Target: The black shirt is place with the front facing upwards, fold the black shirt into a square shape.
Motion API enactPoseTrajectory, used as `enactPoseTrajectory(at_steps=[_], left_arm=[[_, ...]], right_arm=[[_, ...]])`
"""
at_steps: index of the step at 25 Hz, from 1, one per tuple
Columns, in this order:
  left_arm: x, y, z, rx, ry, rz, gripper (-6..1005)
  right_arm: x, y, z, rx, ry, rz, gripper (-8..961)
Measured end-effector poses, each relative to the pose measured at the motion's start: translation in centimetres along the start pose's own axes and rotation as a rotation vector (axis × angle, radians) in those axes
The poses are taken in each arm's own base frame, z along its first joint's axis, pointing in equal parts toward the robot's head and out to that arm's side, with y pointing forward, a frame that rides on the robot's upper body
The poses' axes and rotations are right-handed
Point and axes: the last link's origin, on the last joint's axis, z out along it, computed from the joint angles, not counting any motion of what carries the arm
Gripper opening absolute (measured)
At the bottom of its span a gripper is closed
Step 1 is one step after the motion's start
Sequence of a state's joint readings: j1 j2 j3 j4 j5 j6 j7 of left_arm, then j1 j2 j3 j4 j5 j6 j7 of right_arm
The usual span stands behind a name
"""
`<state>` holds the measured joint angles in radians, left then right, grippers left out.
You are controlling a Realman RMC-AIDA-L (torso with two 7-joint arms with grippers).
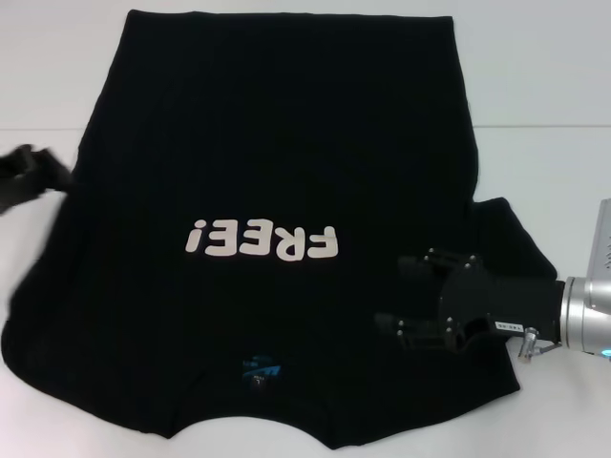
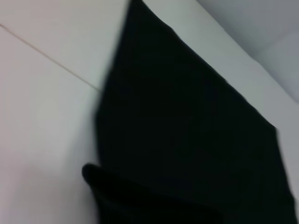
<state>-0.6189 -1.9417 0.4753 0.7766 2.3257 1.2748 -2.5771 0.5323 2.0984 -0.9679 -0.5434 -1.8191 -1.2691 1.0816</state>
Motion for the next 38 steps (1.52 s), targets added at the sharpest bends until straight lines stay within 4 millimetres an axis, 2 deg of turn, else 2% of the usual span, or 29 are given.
enactPoseTrajectory(at_steps=[1, 2, 8, 14, 18, 19, 23, 29, 31, 34, 38], left_arm=[[-0.7, 1.0, 1.0, -0.027, -0.024, 0.003, 20], [-0.7, 1.0, 1.0, -0.027, -0.024, 0.003, 21], [-3.5, 2.0, 3.9, -0.086, -0.038, 0.010, 38], [-5.0, 1.8, 4.5, -0.219, 0.017, -0.048, 140], [-5.6, 1.7, 4.6, -0.242, 0.008, -0.029, 208], [-5.7, 1.8, 4.5, -0.249, 0.004, -0.011, 254], [-6.6, 2.4, 3.7, -0.323, -0.012, 0.200, 437], [-10.9, 2.0, 1.6, -0.478, 0.000, 0.717, 672], [-12.0, 1.7, 1.5, -0.488, -0.007, 0.813, 872], [-13.3, 1.6, 1.6, -0.502, -0.049, 0.920, 890], [-13.7, 1.7, 1.8, -0.491, -0.080, 0.997, 908]], right_arm=[[0.0, 0.0, 0.0, -0.001, 0.000, 0.001, 888], [0.0, 0.0, 0.0, -0.001, 0.000, 0.001, 888], [0.1, 0.2, 0.1, -0.006, -0.002, 0.005, 887], [0.2, 0.3, 0.3, -0.014, -0.001, 0.009, 887], [0.1, 0.3, 0.3, -0.015, -0.002, 0.008, 887], [0.1, 0.3, 0.3, -0.014, -0.001, 0.008, 887], [0.3, 0.2, 0.2, -0.004, 0.000, 0.014, 886], [0.4, -0.1, -0.5, 0.033, -0.027, 0.074, 886], [0.4, -0.5, -1.0, 0.054, -0.031, 0.131, 886], [0.0, -1.6, -2.2, 0.091, -0.023, 0.234, 886], [-0.7, -3.3, -4.8, 0.162, 0.018, 0.386, 886]])
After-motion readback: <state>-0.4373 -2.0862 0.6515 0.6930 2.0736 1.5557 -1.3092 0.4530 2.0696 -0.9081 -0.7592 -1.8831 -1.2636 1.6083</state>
